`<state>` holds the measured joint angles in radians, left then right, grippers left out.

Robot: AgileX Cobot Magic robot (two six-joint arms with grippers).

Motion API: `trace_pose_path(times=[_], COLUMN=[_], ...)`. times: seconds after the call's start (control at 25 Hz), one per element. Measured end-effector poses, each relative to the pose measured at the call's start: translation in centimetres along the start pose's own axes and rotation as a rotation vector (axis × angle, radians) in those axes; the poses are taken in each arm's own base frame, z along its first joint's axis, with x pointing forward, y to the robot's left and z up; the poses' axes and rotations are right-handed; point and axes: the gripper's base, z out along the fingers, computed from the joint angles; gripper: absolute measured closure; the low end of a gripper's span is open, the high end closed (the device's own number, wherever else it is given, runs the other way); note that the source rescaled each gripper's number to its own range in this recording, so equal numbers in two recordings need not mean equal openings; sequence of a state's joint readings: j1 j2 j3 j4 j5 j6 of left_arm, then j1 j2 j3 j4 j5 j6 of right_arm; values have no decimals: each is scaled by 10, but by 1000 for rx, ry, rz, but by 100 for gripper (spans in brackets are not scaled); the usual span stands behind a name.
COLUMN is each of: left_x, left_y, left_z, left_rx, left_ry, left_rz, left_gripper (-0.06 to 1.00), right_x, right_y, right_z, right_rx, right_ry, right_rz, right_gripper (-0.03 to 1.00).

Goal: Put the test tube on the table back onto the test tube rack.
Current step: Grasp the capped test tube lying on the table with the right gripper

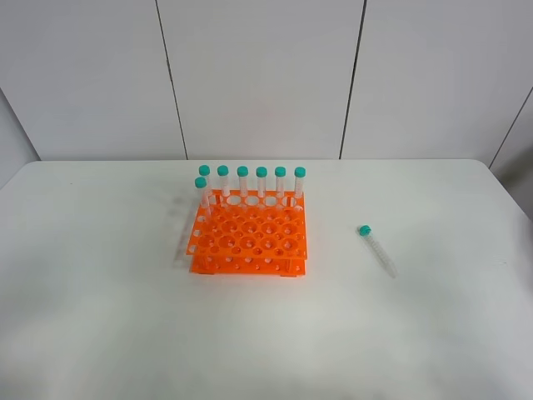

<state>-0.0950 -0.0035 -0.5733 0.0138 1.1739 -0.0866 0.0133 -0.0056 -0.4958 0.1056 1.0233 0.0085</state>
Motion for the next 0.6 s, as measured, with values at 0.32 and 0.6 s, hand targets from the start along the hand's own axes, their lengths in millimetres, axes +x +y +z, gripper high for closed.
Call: trace_pose_path(times=[0.32, 0.6], left_x=[0, 0], left_y=[0, 0], left_z=[0, 0], left_rx=[0, 0], left_ry=[0, 0], left_rz=[0, 0], left_gripper=[34, 34], right_x=[0, 0], right_y=[0, 0], right_z=[0, 0], right_rx=[0, 0], right_ry=[0, 0], right_rz=[0, 0], right_gripper=[47, 47])
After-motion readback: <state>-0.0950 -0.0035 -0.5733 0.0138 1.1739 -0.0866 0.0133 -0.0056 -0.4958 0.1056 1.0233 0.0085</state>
